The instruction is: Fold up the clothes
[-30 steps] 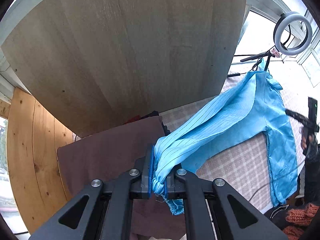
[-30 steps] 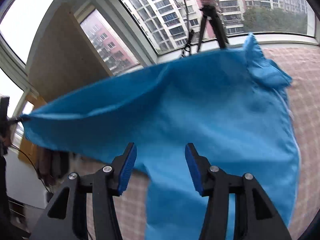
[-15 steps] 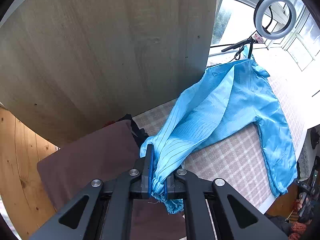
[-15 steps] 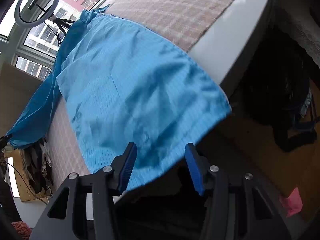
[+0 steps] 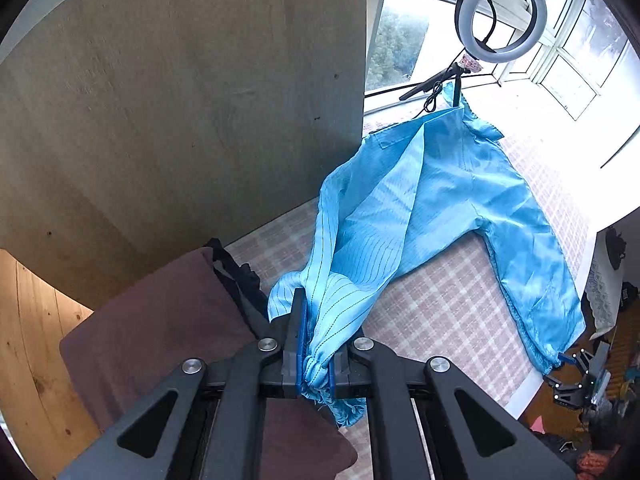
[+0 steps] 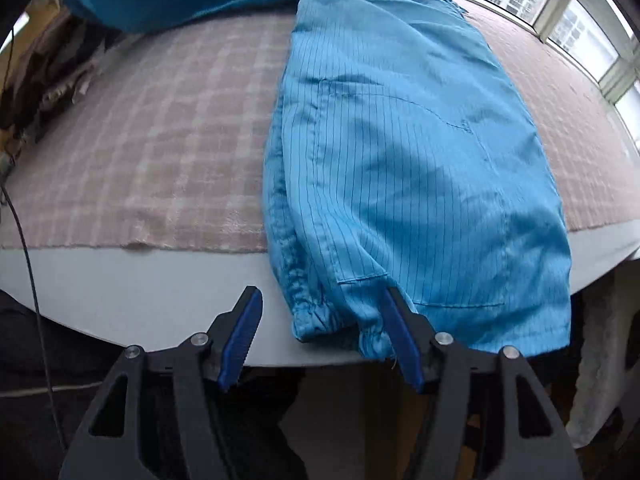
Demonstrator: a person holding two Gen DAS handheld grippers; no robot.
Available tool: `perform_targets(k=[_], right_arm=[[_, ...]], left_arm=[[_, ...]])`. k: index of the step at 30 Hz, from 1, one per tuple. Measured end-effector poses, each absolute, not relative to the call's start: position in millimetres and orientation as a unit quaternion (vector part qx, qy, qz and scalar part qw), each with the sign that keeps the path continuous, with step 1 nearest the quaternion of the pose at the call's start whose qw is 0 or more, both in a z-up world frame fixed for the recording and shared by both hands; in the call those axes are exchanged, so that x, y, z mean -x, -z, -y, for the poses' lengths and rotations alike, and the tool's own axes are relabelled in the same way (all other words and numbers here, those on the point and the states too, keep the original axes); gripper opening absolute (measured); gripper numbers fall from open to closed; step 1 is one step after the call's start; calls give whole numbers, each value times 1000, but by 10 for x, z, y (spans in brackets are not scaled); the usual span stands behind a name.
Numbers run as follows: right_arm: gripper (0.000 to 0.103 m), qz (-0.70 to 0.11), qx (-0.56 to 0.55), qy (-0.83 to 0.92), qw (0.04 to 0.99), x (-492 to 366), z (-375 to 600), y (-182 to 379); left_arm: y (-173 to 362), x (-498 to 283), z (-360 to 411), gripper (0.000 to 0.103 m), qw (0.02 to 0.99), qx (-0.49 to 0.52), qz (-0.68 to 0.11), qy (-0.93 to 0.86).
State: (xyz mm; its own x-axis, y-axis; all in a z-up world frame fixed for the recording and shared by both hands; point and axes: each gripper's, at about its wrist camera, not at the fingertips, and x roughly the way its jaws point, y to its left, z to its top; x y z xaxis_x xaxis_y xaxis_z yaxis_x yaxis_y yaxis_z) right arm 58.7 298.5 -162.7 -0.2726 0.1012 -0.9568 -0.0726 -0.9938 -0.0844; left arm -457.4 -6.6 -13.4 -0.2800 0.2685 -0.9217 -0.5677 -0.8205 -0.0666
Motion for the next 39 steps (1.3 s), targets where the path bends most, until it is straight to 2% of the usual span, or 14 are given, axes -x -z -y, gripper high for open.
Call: perform_targets(k=[7,9,11,13,14,17,22,25,28,29,33,35,37,39], right_arm=[[61,53,613,-787,27,-541,-2943,1762],[56,48,619,-784,10,-534,-2970,1762],[28,59,625,-778,-3,-515,-3004,1740],[23,61,641,-765,-12,-476,-3076,1716],[14,63,648,-759,-16,-466,-3113,1684],[12,67,670,-739,-22,-494,-3233,1517],[11,70,697,-713,-38,-767,-3380,1107],[13,58,706,-705,-35,-750,-3402,1122],[24,67,728,-682,-33,-627,-3324,1270],[24,58,735,-675,-43,-584,-3293,1263],[27,17,708,-699,-102,-312,-3193,816],[40,-2,679,-725,-115,-86,-3176,549],[46,8,650,-753,-101,236,-3056,440],[47,16,620,-779,-91,560,-2926,342]], left_arm=[[195,4549,116,7,263,541,-141,-786],[213,4559,135,7,263,542,-138,-786],[227,4570,154,7,262,544,-134,-786],[220,4558,170,7,264,544,-131,-786],[204,4543,181,7,266,544,-130,-785],[84,4433,261,7,286,539,-125,-782],[-188,4260,672,7,290,536,-96,-787],[-218,4244,940,7,277,542,-80,-790],[-97,4344,1192,7,260,559,-36,-787],[-41,4370,1255,7,253,564,-29,-786],[150,4428,1450,7,228,578,-6,-784],[222,4420,1474,7,227,581,0,-781],[286,4412,1433,7,233,585,-1,-777],[356,4437,1393,7,233,593,5,-771]])
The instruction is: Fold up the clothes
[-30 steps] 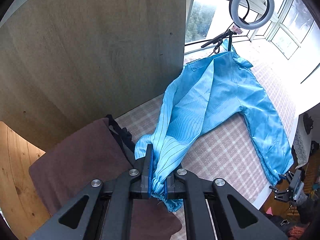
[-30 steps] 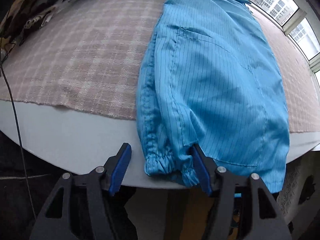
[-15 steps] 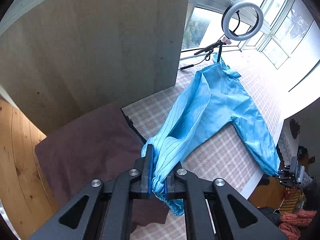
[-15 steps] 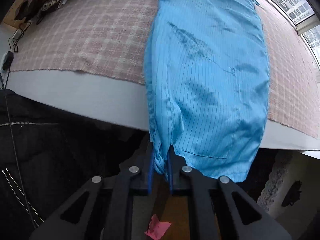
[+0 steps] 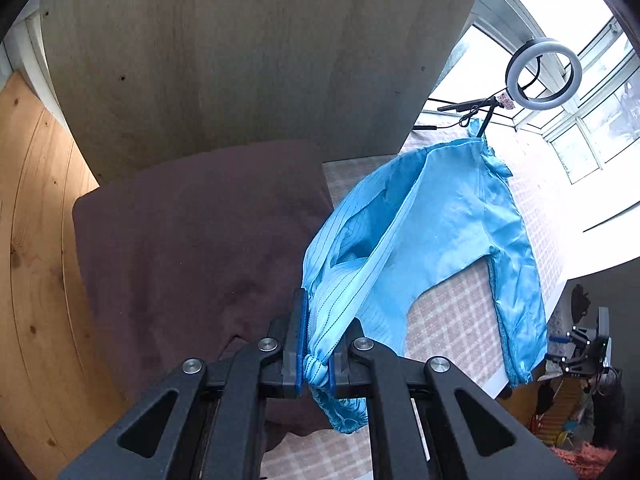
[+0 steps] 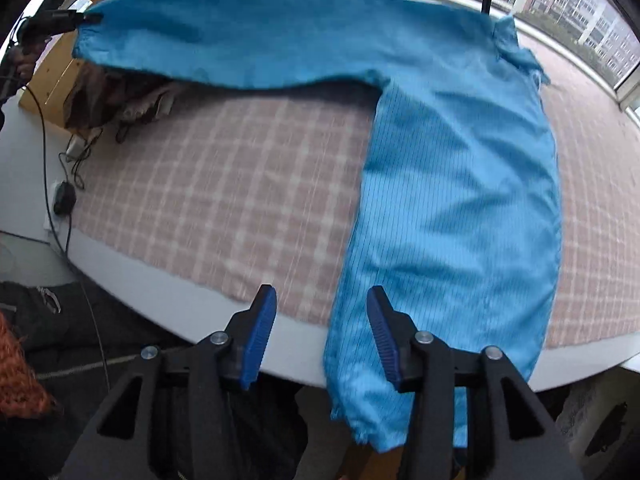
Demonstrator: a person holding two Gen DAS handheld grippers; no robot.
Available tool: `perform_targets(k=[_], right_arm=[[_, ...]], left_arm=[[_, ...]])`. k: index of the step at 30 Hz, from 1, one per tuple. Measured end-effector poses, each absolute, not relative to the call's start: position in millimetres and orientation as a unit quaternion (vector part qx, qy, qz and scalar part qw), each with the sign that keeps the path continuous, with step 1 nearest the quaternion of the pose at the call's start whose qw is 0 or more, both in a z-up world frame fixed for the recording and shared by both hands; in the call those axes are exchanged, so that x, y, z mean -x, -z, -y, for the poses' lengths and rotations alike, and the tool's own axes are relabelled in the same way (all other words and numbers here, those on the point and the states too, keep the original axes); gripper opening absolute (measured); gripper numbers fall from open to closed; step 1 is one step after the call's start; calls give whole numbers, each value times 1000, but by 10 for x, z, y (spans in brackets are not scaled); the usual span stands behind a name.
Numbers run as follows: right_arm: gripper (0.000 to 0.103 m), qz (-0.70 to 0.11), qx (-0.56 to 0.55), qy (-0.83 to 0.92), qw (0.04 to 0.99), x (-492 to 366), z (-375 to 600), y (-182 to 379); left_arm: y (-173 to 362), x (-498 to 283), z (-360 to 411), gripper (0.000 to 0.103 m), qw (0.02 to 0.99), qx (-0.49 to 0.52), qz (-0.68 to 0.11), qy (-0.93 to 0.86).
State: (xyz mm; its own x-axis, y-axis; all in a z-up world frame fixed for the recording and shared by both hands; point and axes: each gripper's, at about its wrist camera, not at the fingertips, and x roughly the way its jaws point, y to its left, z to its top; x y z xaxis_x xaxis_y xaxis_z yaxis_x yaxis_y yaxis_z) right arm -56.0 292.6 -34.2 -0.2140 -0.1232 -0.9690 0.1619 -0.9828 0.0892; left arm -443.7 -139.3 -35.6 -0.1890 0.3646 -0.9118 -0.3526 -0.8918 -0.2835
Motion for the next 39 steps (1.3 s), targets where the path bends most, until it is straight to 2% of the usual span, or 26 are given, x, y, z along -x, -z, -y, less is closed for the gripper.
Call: perform_targets(k=[3,6,8,10,14,21,22,23,25,31,39], right_arm=[[47,-4,-575,807,134,1146,-2484,314],[47,4,-510,832,218,1598,-1762,128],[50,19,-474,837,274,1915,-1291,42],[52,44,-456,833,312,2160,-846,-75],[56,67,-447,815,362,2515,-88,-166],[58,-63,-442,831,333,2747,846,166],[54,-58,-442,833,328,2786,835,191],[38,-38,-440,830,341,2826,785,188],[16,14,-439,824,357,2920,630,145],[14,157,-424,808,379,3149,26,-13],[13,153,-424,819,355,3234,-160,12]], left_arm=[[407,4467,1278,7,238,599,2,-765],[437,4495,1165,8,241,606,-5,-758],[471,4536,1125,17,229,617,-11,-753],[477,4571,1142,31,209,622,-16,-755],[383,4529,1313,37,193,612,-9,-767],[248,4367,1811,39,158,591,25,-791],[256,4343,1853,39,155,590,29,-792],[274,4320,1891,39,155,589,34,-793],[329,4282,1949,39,161,589,47,-791],[510,4255,1805,39,192,594,71,-778],[806,4479,1315,44,230,618,103,-745]])
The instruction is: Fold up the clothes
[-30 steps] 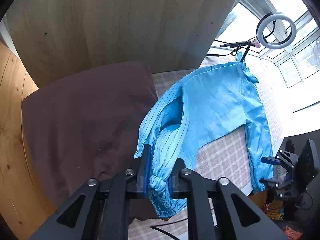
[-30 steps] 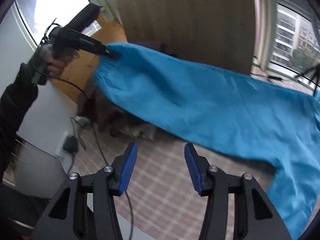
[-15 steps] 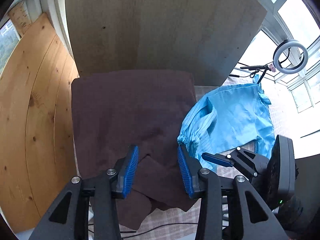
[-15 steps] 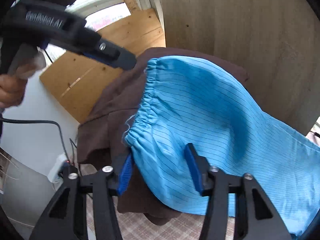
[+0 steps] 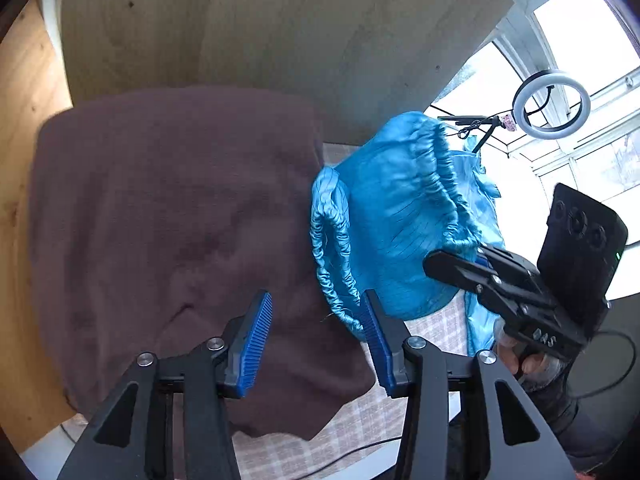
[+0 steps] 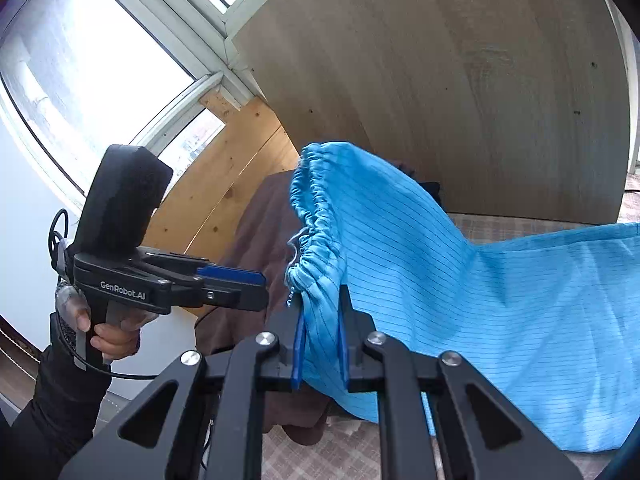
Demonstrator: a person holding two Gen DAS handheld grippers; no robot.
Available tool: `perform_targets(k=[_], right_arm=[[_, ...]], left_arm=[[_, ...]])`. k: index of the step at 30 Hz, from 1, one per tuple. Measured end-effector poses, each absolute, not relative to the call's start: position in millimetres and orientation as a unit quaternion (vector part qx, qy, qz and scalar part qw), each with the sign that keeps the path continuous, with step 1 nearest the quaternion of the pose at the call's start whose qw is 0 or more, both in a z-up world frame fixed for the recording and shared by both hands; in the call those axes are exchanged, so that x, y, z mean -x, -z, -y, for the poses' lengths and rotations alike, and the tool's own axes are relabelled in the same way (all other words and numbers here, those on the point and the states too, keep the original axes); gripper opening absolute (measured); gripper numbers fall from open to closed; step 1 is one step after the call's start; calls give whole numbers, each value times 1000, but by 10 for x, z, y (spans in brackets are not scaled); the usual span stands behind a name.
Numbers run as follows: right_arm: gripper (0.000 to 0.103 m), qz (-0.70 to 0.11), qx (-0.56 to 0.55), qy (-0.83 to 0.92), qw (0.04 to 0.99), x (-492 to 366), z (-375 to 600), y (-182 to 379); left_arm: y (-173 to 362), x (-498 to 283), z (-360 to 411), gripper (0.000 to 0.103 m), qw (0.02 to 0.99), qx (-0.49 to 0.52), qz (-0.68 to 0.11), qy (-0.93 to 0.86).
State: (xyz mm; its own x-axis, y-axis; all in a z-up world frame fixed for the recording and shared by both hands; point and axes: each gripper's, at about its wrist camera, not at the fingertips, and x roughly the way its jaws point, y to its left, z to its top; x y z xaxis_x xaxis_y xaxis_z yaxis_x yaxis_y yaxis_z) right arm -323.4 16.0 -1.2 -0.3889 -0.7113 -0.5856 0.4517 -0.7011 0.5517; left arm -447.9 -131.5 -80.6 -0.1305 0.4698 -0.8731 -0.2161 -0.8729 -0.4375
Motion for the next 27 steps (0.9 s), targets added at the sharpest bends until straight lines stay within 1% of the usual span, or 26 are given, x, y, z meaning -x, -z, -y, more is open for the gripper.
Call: perform_targets(k=[3,4,6,8,11,13,16,19,23,25,27], right_arm=[[13,152,-429,814,362,3272,-171,91],[13,150,-431,813,362,3282,-181,108],[12,151,-433,812,361,3321,-232,145],[12,157,-434,811,358,3341,-279,189],[12,158,-436,811,355,3353,-317,236],[12,153,-441,811,354,3367,-319,261],[10,145,-442,814,347,3361,-362,238],[9,135,-423,827,345,3292,-482,15],[9,101,-396,833,373,3201,-447,-403],[8,79,-395,822,403,3196,-237,-519],[8,46,-405,811,420,3219,70,-515]], left_arm=[[871,4583,1198,45,231,620,121,-740],[884,4616,1160,46,232,620,126,-739],[918,4687,1077,48,231,622,124,-738],[975,4754,998,49,224,627,120,-737],[1059,4843,878,43,214,631,111,-737],[1058,4845,782,7,224,625,100,-741],[988,4791,708,6,228,606,82,-758],[777,4696,761,6,235,586,82,-771],[374,4523,1137,6,231,548,114,-795],[283,4434,1357,6,226,538,126,-802],[305,4373,1552,6,213,537,137,-805]])
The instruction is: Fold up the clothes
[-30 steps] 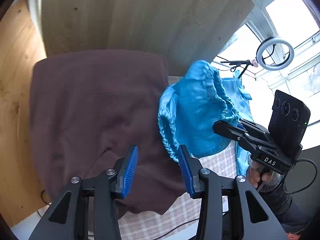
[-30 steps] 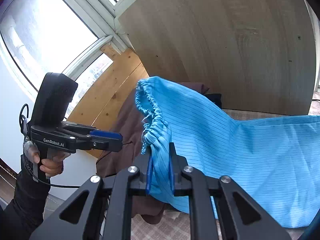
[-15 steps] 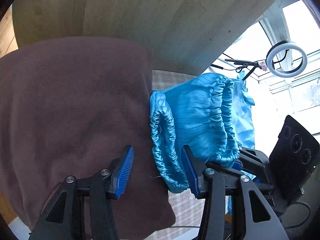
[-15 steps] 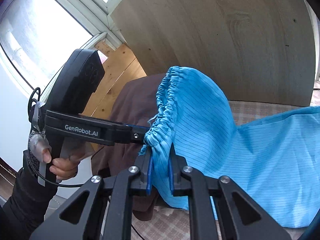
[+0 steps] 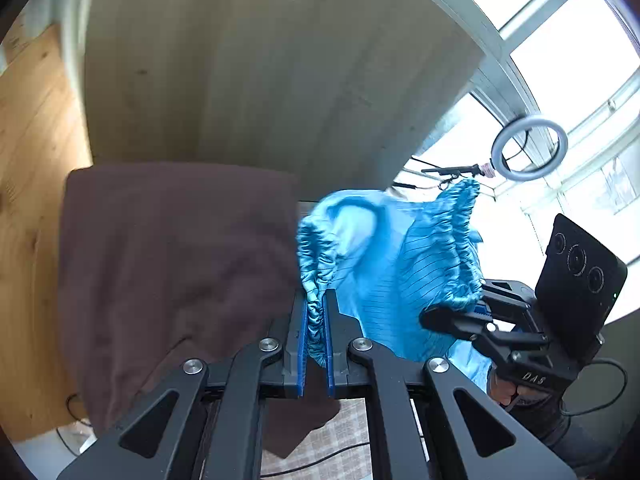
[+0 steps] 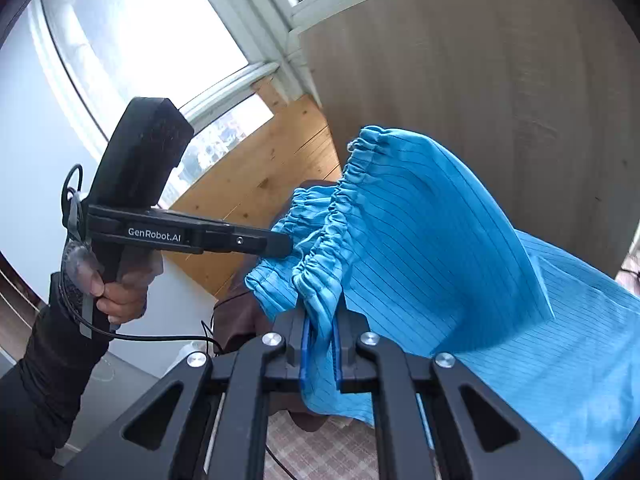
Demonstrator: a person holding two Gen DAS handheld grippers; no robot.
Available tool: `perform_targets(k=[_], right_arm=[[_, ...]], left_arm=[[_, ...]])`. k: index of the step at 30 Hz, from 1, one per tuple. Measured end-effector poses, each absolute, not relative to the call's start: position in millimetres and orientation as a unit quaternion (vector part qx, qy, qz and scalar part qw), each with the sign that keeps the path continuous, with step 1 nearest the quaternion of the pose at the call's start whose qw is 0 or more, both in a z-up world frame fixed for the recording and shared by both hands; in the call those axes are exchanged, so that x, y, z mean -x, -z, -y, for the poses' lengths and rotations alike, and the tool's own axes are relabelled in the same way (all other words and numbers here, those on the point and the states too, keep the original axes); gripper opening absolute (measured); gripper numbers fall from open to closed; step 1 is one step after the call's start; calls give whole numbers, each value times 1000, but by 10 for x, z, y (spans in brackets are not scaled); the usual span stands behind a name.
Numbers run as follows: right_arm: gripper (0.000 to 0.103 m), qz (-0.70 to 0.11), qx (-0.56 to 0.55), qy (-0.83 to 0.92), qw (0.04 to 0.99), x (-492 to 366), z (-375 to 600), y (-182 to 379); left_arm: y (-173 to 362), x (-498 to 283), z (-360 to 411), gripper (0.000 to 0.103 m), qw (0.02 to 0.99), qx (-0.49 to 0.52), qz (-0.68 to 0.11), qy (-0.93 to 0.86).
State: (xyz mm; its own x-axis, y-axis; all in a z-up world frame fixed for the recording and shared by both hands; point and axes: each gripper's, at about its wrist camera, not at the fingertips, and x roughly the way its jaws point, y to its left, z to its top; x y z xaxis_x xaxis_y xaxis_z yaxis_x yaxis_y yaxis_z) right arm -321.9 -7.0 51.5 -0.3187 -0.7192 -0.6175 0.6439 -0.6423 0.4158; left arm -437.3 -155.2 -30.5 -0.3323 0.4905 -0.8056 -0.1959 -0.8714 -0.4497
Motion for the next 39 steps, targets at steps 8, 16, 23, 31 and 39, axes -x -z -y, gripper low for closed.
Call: perform_targets(k=[8,16,23,31,39], right_arm=[[8,-72,-479,763,427,3394,1069,38],[8,-71,-500,744,438,3376,1095,277],[8,-50,-517,742,424,3379,1044,324],[10,-36,-515,738,436,3321,1027,418],[22,9,-497,752,432,3168,699,355]], left_arm=[[765,4330,1973,8,203,553,188,-786],[718,4399,2088,43,213,540,204,-788],[859,4551,1938,48,195,568,172,-781],[1166,4672,1693,57,210,595,159,-760],[1122,4554,1771,13,198,585,155,-771]])
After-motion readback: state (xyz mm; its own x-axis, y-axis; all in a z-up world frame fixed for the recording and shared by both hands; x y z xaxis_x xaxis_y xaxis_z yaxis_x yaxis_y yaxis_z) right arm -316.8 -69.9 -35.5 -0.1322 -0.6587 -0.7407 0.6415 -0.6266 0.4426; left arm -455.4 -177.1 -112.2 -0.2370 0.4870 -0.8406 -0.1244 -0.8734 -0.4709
